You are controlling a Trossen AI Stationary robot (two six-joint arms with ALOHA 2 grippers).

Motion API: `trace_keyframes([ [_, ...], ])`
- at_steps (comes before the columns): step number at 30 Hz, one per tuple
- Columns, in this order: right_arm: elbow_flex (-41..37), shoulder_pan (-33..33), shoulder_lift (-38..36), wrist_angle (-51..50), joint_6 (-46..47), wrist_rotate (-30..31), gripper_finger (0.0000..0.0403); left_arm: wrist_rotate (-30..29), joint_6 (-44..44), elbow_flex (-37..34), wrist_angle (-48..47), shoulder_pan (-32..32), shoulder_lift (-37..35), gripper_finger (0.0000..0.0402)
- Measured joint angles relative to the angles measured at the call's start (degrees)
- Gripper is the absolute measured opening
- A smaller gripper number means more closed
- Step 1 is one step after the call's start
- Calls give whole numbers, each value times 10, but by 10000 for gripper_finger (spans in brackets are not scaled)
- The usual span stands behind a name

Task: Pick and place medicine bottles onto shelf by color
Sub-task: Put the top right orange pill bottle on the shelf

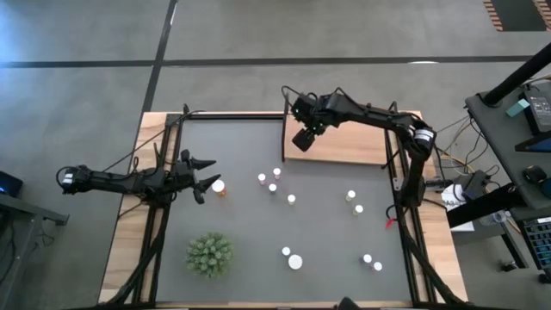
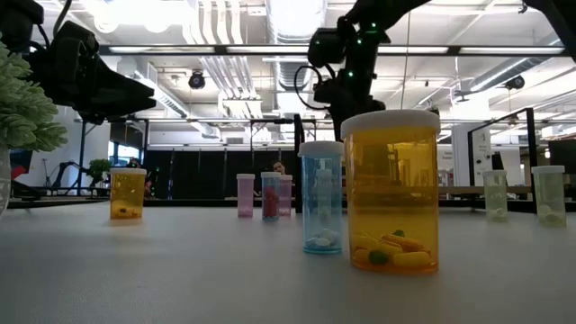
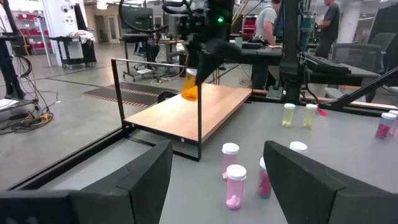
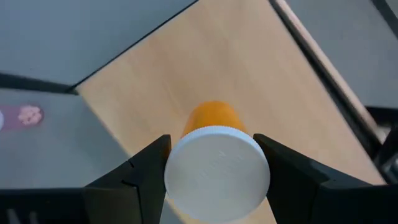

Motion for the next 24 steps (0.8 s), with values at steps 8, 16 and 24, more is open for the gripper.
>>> trace_keyframes([
  [8,0,-53,24,38,-81,-73,210,0,0,0,0,0,0,238],
  [16,0,-86,28,64,-102,-82,210,0,0,0,0,0,0,238],
  [24,0,-92,28,90,-133,-88,210,0,0,0,0,0,0,238],
])
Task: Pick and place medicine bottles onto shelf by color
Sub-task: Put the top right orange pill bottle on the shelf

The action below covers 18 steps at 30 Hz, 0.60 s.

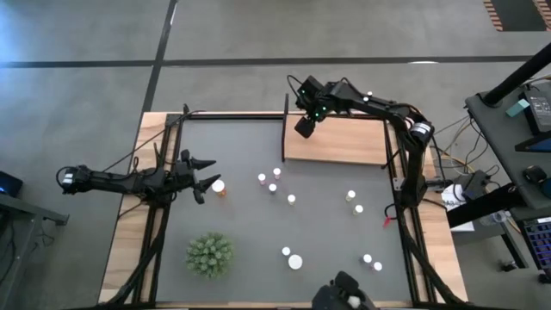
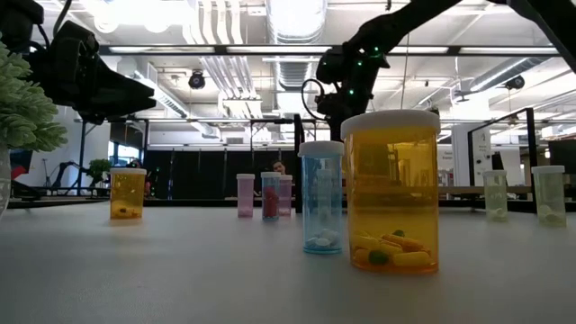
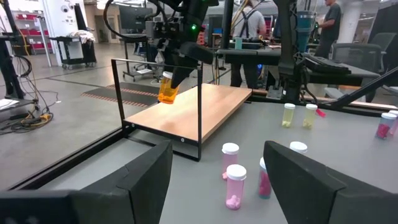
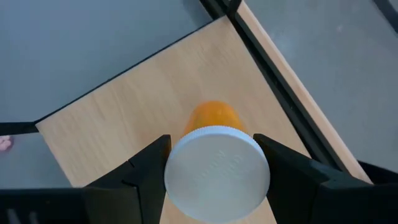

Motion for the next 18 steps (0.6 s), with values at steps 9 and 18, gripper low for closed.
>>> trace_keyframes([
  [9,-1,-9,22,13,3,-14,210,0,0,0,0,0,0,238],
  [18,0,-20,30,17,5,-21,210,0,0,0,0,0,0,238],
])
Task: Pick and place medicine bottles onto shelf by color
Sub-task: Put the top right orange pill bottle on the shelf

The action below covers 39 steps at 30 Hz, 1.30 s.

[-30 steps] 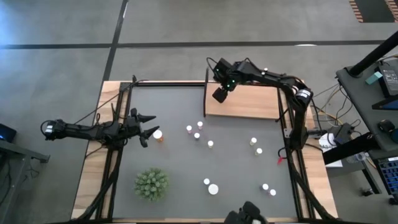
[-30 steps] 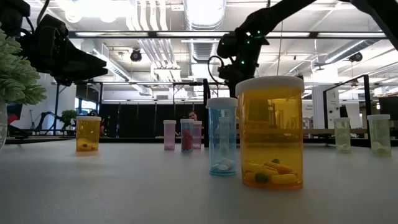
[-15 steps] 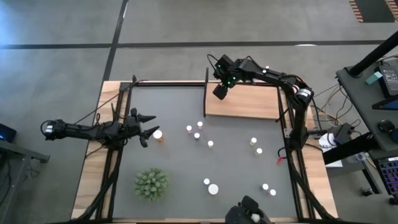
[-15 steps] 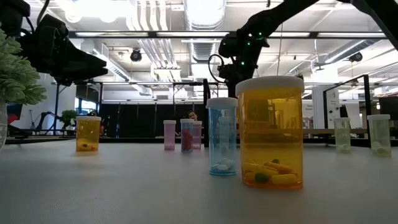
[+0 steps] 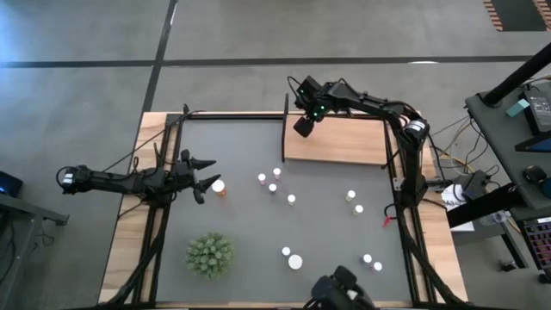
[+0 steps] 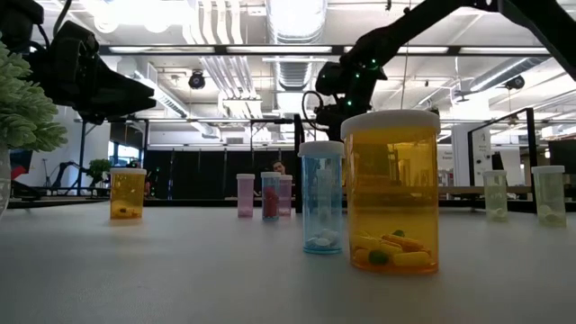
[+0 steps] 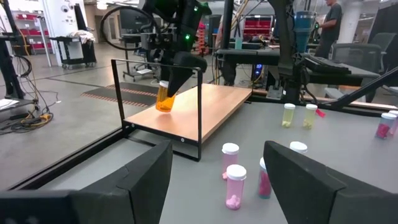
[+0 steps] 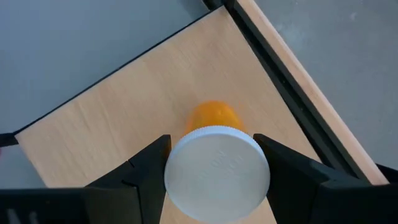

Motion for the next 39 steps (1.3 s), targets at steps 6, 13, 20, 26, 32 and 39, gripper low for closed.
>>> trace_keyframes([
  [6,-1,-9,0,0,0,-2,210,0,0,0,0,0,0,238],
  [13,-8,-8,0,-4,4,-5,210,0,0,0,0,0,0,238],
  [20,-11,-8,0,4,8,-13,210,0,0,0,0,0,0,238],
  [26,-20,-8,0,23,21,-14,210,0,0,0,0,0,0,238],
  [32,-22,-8,0,27,22,-14,210,0,0,0,0,0,0,238],
  [39,-23,-8,0,35,22,-14,210,0,0,0,0,0,0,238],
])
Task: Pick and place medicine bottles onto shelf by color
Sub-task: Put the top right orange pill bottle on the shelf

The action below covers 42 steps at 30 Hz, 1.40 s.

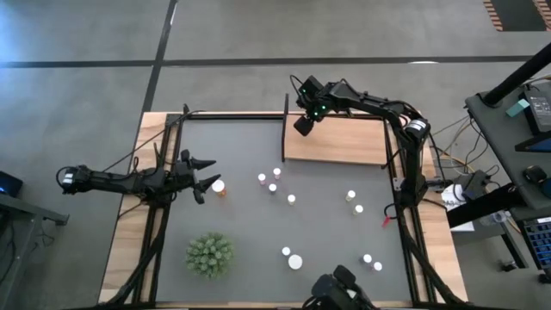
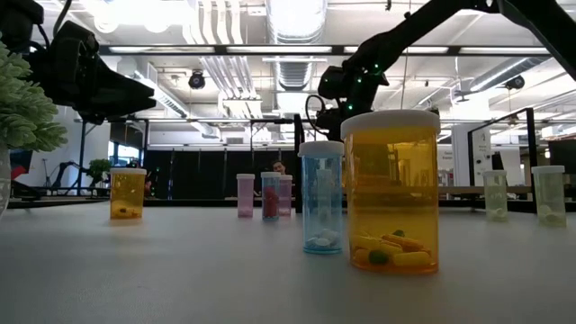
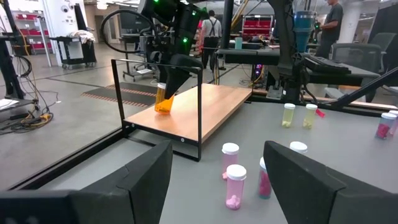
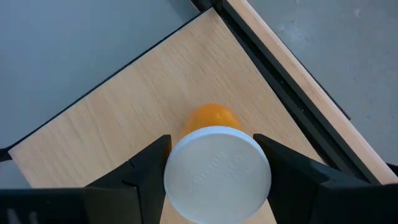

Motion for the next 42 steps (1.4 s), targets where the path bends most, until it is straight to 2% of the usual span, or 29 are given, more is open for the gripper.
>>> trace_keyframes([
  [17,0,1,0,-3,0,0,213,0,0,0,0,0,0,238],
  [31,0,-1,4,-10,1,1,270,0,0,0,0,0,0,238],
  [42,0,-1,-5,-70,67,12,298,0,0,0,0,0,0,238],
])
